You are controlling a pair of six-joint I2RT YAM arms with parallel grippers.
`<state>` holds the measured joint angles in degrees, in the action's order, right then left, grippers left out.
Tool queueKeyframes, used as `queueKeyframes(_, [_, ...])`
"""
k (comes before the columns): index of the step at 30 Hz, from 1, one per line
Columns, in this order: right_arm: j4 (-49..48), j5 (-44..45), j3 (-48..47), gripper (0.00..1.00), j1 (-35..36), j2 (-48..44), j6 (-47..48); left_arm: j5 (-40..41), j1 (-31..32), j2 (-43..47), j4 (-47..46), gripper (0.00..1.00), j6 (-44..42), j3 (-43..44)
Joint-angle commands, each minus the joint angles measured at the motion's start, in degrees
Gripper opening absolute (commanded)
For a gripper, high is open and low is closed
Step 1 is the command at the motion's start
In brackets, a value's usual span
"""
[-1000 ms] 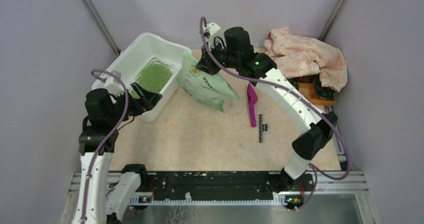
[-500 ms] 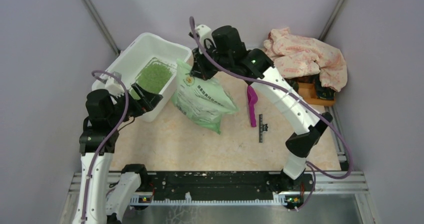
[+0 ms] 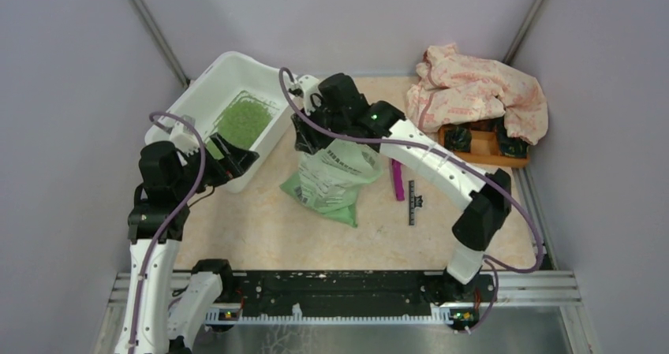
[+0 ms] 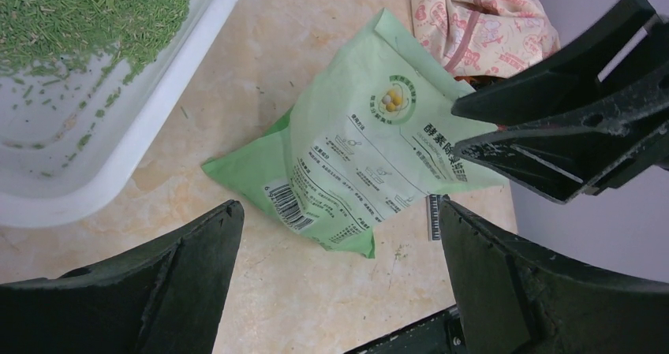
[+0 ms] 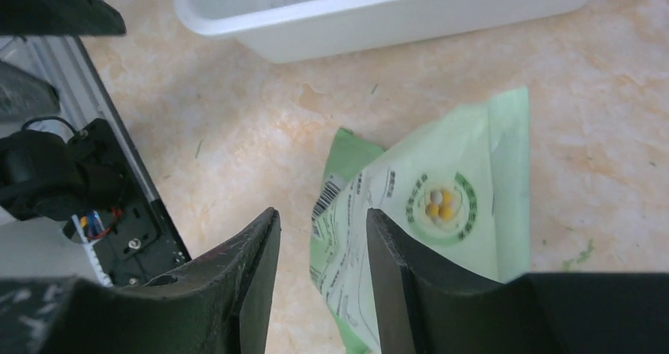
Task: Fill the litter box with clean litter
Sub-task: Close the cat litter bag at the center of the board.
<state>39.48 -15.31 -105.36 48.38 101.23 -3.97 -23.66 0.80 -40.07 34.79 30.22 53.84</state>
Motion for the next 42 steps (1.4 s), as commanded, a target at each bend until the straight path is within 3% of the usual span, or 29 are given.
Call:
queueKeyframes(1, [-14.7,7.1,12.6,0.46,0.1,-16.0,1.8,-0.8,-0.3,0.0,-2.0,0.99,0.1,-0.2])
queueKeyframes(8, [-28.6,12.7,40.3,0.47,-7.0,-40.1,-3.5,-5.3,-0.2,-4.9,-10.1,0.99,0.6,-1.7])
queueKeyframes(12, [-32.2,13.6,52.7,0.48,-7.9,-50.9,-6.2,-8.9,0.0,-12.1,-21.0,0.99,1.9,-2.7])
queueKeyframes(16, [-32.9,13.7,62.8,0.64,-7.9,-59.5,-7.3,-8.4,3.8,-21.0,-28.3,0.99,0.3,-2.1])
queueKeyframes(19, [-32.9,13.3,68.1,0.68,-7.9,-63.2,-7.3,-8.0,7.6,-27.6,-31.0,0.99,-3.1,-0.2])
queueKeyframes(24, [-36.6,15.0,73.6,0.74,-8.7,-65.9,-11.1,-9.1,9.8,-35.1,-33.2,0.99,-7.6,1.7])
queueKeyframes(32, [-49.9,9.0,79.1,0.74,-12.4,-59.4,-14.6,-15.9,12.1,-41.5,-39.8,0.99,-11.6,4.2])
queueKeyframes(38, [-65.4,-6.3,86.9,0.74,-25.2,-56.2,-24.6,-21.9,13.5,-46.8,-44.1,0.99,-12.6,6.9])
queueKeyframes(42, [-70.2,-10.6,88.6,0.73,-26.4,-54.1,-25.1,-23.5,13.7,-49.9,-43.5,0.99,-14.9,9.2])
